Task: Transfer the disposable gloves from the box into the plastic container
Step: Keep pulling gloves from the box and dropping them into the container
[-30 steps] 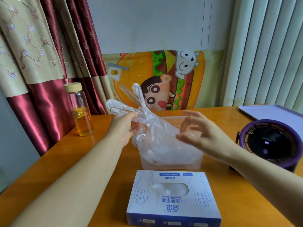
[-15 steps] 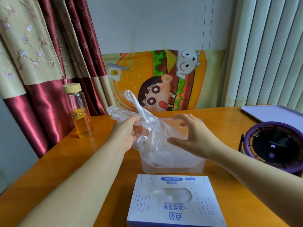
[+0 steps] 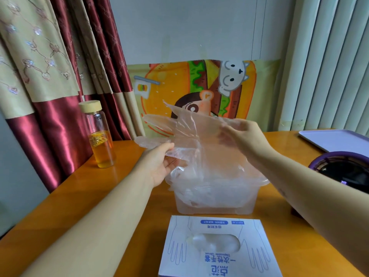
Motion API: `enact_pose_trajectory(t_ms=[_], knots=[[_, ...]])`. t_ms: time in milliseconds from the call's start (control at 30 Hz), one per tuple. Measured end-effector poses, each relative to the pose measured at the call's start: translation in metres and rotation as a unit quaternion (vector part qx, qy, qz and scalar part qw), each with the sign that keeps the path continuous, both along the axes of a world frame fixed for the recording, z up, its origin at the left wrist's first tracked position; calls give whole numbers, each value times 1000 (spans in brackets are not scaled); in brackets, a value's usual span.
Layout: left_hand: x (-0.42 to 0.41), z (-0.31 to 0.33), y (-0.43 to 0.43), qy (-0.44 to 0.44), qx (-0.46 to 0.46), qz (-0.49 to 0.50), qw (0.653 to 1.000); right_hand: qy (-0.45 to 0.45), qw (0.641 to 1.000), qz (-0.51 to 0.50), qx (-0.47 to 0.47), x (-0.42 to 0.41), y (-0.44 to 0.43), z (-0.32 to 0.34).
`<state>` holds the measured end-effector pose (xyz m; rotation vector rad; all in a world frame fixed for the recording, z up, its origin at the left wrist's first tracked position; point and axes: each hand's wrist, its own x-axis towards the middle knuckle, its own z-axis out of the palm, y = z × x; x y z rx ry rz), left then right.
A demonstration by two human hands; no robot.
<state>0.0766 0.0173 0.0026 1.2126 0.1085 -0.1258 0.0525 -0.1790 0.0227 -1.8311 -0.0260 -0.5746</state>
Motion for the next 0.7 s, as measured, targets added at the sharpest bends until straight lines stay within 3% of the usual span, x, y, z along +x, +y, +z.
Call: enact_pose_trajectory(t_ms=[67,200,267,333,400,433,500,567,700], knots=[[-2,-1,3,-4,17,-9,1000,36,999,-36,-7,12,-7,2],[3,1,18,-43,107,94,989,82,968,-90,-220,29,-22,-6],[8,4,26,-127,226,179,949,117,953,-73,-270,35,-24,-14],[8,9,20,-288,367,221,856,140,932,-69,-328,38,-24,-21],[9,15,3,-397,475,114,777,144,908,-73,-386,39,-23,-28],[10,16,-8,-401,528,18,749,145,897,-73,-410,38,-23,-29],[15,16,-27,-344,636,-163,672,153,868,-71,-467,37,-23,-32],[22,13,-42,-283,702,-265,597,161,832,-73,-526,38,-24,-35],[34,3,-61,-196,749,-358,522,154,774,-93,-607,42,-25,-43]])
